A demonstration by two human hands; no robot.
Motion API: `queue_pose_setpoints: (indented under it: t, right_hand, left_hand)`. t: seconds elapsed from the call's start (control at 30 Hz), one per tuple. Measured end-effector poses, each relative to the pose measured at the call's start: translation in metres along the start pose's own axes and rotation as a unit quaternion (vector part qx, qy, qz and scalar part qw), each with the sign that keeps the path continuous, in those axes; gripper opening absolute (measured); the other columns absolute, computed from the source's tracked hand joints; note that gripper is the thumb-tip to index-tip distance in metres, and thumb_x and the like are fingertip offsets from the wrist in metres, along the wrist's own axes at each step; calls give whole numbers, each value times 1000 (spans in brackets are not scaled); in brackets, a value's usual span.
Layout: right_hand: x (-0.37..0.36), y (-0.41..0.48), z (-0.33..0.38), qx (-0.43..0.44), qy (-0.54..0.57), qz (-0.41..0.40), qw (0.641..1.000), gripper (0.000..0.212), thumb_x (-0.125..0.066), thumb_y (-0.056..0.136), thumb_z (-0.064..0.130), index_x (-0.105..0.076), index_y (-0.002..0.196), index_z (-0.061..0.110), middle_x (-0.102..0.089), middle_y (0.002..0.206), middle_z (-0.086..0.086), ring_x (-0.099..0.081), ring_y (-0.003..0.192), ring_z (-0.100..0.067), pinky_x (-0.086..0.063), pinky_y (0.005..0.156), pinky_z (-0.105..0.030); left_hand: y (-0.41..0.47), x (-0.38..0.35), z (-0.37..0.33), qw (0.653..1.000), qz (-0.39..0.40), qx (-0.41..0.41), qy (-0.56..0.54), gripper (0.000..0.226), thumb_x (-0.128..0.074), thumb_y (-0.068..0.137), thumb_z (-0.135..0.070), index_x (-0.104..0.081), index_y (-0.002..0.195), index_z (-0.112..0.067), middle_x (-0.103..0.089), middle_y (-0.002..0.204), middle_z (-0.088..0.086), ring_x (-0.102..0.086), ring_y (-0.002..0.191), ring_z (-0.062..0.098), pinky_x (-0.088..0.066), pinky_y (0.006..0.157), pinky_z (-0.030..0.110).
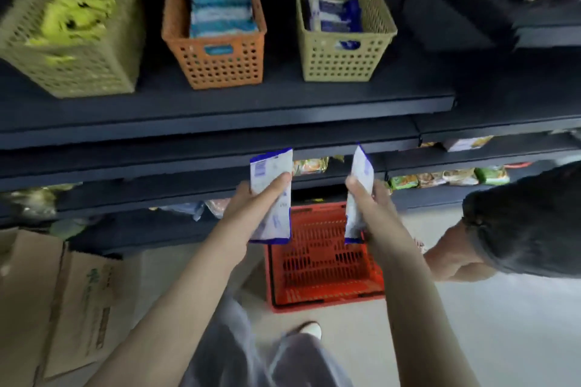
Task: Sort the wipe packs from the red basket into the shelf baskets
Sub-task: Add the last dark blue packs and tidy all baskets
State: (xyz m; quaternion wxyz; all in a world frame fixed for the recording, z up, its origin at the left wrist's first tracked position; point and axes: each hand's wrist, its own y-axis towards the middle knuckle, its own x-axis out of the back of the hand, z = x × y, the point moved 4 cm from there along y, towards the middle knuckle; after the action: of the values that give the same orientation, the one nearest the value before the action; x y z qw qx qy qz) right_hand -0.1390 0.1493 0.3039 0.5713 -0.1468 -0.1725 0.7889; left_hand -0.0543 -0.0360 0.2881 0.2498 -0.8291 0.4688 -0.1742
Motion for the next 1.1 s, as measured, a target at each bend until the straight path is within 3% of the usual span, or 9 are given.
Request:
queue_pose_setpoints:
  t: [0.07,0.17,0.27,0.37,0.47,0.53,0.73,0.93,1.1]
  right_hand:
    - [-28,-7,20,-21,12,24,999,42,-71,81,43,-54,114,21,-61,93,2,-61,75,-10,-49,69,-27]
    - [-67,-10,49,-21,78,43,996,30,-66,85,43,-57,109,25,-58,80,7,-54,68,-8,-42,65,-26]
    - [-107,-9,68,-1,152,36,988,26,-55,93,38,-59,105,16,-56,70,1,-49,55,-10,-36,57,-27]
    - [-152,-14,81,-2,226,58,972,35,-57,87,43,-60,111,17,-66,96,-9,-58,78,-17,-42,70,-28]
    - [-196,-19,89,-1,305,91,948,48,-54,81,45,-58,120,16,-68,115,-17,-63,104,-28,-44,93,-34]
    - [-220,-19,94,6,342,94,935,44,-53,86,42,-57,121,14,-67,116,-21,-65,108,-32,-46,99,-40]
    - [-245,-16,103,29,254,29,966,33,-48,99,31,-58,118,7,-73,101,-15,-73,85,-22,-58,61,-29]
    - [-237,10,127,79,195,-21,978,33,-58,94,24,-53,124,13,-72,107,-12,-72,92,-24,-59,66,-32]
    - [-214,58,144,119,235,-4,965,45,-57,90,0,-45,133,8,-63,122,-20,-66,107,-30,-58,77,-34]
  left_hand:
    - [-13,18,-25,998,37,-26,-34,68,-76,54,-71,-63,108,-32,-73,100,-9,-69,89,8,-51,73,25]
    - [-23,45,-56,986,111,-38,-120,48,-62,82,-50,-60,119,-19,-68,76,-10,-60,53,0,-54,66,17]
    - [-23,81,-81,972,148,4,-182,38,-62,79,-54,-58,102,-23,-56,64,-7,-46,42,7,-46,48,19]
    - [-11,121,-97,960,162,35,-225,56,-72,62,-64,-54,93,-20,-41,58,-6,-29,43,11,-28,50,26]
    - [-7,157,-110,939,207,48,-270,68,-71,55,-68,-54,95,-15,-42,64,-2,-32,42,11,-35,54,27]
    - [-5,177,-119,929,244,42,-277,81,-70,55,-72,-58,105,-10,-49,76,3,-40,48,13,-44,58,30]
    - [4,211,-143,919,282,22,-274,80,-68,70,-64,-58,127,-9,-57,106,12,-59,67,19,-55,80,44]
    - [28,209,-177,922,259,10,-288,53,-44,94,-52,-53,128,-13,-67,117,19,-64,110,31,-43,103,53]
    - [68,194,-208,938,233,-1,-255,44,-42,98,-46,-52,127,-15,-70,114,16,-68,104,30,-53,88,44]
